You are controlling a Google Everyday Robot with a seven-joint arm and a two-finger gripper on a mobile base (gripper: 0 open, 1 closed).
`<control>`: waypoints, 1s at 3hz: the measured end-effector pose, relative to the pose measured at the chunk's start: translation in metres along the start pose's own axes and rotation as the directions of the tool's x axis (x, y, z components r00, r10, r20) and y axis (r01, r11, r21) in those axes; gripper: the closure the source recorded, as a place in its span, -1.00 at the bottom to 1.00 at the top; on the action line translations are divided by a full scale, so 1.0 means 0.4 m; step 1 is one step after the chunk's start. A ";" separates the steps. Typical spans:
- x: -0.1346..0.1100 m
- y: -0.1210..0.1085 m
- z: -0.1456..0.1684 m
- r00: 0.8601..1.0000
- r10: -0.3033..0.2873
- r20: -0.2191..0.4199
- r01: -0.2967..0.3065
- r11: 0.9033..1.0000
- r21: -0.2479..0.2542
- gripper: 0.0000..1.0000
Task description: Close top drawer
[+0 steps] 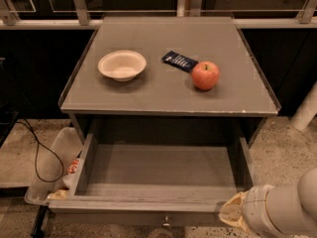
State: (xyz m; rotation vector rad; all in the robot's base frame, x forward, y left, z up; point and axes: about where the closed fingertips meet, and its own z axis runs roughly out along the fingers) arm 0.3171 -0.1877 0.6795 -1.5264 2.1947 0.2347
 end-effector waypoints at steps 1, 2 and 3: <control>-0.004 0.003 0.016 1.000 -0.001 0.007 0.001 1.000 -0.005 1.00; -0.006 0.007 0.015 1.000 -0.003 0.010 0.003 1.000 -0.007 1.00; -0.004 0.014 0.023 1.000 -0.003 0.013 0.003 1.000 -0.013 1.00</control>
Offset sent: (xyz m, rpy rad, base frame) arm -0.0099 0.0146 -0.0392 0.0401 0.0041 0.0346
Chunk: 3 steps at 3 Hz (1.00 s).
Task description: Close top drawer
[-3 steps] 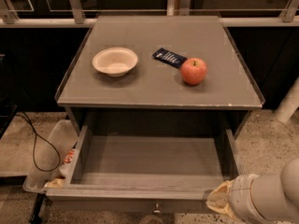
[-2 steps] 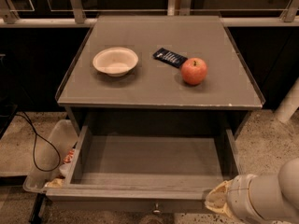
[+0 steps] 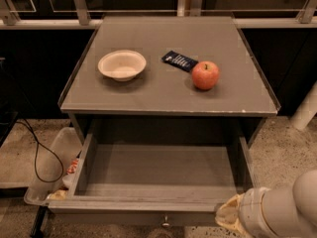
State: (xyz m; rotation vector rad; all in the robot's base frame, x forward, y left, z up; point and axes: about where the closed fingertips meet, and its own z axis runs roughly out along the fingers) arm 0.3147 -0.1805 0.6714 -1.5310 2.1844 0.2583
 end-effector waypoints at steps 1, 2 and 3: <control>0.026 0.052 0.017 1.000 -0.001 -0.008 0.000 1.000 -0.031 1.00; 0.027 0.054 0.018 1.000 -0.001 -0.009 0.000 0.999 -0.032 0.62; 0.027 0.054 0.018 1.000 -0.001 -0.009 0.001 0.999 -0.032 0.15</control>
Offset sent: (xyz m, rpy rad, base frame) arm -0.0184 0.0016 -0.0116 0.0007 0.0256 0.0126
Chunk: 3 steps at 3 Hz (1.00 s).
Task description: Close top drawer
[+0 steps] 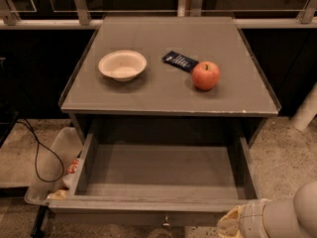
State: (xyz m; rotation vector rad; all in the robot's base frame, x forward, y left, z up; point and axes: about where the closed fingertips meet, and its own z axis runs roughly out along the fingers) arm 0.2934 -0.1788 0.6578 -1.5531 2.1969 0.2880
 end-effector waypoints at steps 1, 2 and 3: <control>0.000 0.000 0.000 1.000 0.000 0.000 0.000 1.000 0.000 -0.32; 0.007 -0.004 0.010 1.000 0.018 0.005 -0.018 1.000 -0.018 -0.79; 0.000 -0.023 0.021 0.999 0.022 0.026 -0.022 1.000 -0.019 -1.00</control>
Offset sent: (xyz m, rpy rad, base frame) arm 0.0037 -0.0037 -0.0114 0.0346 0.0497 -0.0205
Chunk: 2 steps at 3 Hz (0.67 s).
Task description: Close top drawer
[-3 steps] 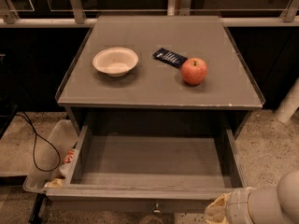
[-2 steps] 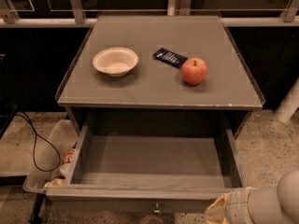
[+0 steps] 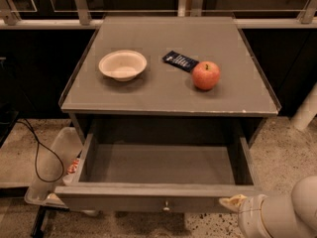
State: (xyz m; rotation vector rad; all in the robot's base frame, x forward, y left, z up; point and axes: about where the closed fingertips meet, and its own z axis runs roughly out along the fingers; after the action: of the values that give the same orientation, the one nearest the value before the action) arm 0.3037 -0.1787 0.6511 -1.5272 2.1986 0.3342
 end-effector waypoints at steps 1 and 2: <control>-0.042 -0.068 0.020 0.999 -0.006 0.044 0.004 0.999 0.032 -0.61; -0.080 -0.147 0.041 0.997 -0.016 0.079 0.012 0.998 0.055 -0.15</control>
Offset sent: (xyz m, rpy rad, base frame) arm 0.1120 0.0181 0.0044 0.0920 -0.1181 -0.0113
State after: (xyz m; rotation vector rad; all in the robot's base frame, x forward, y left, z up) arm 0.3713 -0.1664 0.6554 -1.4745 2.1174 0.3229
